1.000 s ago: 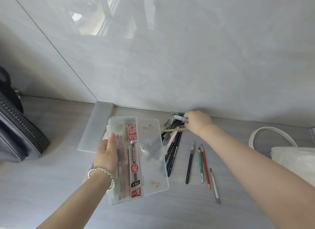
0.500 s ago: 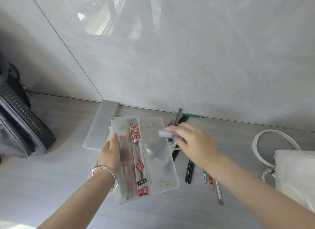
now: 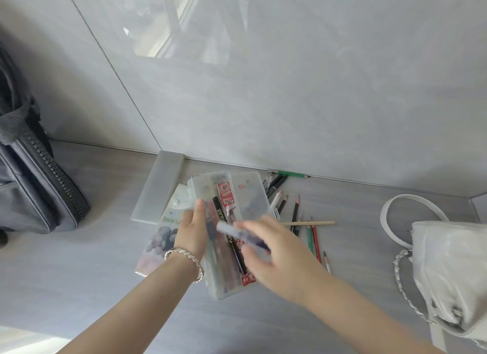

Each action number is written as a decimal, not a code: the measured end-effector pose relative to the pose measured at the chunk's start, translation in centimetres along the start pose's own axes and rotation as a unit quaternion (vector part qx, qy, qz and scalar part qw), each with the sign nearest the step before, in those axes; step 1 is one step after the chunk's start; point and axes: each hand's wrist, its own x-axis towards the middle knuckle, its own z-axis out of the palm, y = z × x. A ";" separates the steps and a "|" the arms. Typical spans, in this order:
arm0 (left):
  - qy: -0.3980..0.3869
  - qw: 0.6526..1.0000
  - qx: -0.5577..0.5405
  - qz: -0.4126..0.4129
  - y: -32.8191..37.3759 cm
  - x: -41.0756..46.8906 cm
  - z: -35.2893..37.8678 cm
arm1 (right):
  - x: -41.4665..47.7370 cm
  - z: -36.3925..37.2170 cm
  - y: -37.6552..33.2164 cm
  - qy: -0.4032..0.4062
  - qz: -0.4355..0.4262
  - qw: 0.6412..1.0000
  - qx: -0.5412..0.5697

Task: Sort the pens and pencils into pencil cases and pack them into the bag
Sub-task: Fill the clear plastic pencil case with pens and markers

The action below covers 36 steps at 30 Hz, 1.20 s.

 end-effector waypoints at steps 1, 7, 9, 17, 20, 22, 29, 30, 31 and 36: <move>-0.005 1.000 -0.012 -0.001 -0.3 0.2 0.1 | 0.3 0.0 -0.4 0.022 0.036 0.997 0.065; -0.033 0.998 -0.056 -0.023 -4.0 2.3 0.6 | 3.1 3.7 -1.7 0.116 0.119 0.982 0.089; -0.028 0.997 -0.068 -0.018 -2.3 0.3 0.2 | 3.7 4.7 -1.5 0.108 0.106 0.988 0.009; -0.024 0.999 -0.042 0.017 -1.7 -0.4 -0.9 | 4.8 5.6 -0.7 0.121 0.030 0.976 -0.176; -0.025 0.999 -0.042 0.008 -2.1 -0.3 -0.6 | 5.0 5.9 -0.7 0.103 0.040 0.966 -0.234; -0.025 0.999 -0.032 0.015 -2.1 -0.5 -0.4 | 5.1 5.9 -1.2 0.060 0.054 0.974 -0.209; -0.012 0.999 -0.004 0.044 -1.6 -1.0 0.4 | 5.5 5.3 -1.3 0.012 0.110 0.992 -0.062; -0.009 0.999 0.001 0.043 -1.6 -0.9 0.5 | 5.6 5.2 -1.2 0.005 0.115 0.992 -0.061; -0.006 0.999 0.005 0.045 -1.6 -0.8 0.5 | 5.7 5.1 -1.1 0.004 0.120 0.991 -0.056; -0.005 0.998 -0.005 0.059 -1.3 -0.9 0.5 | 5.9 4.4 -0.9 0.011 0.130 0.989 -0.062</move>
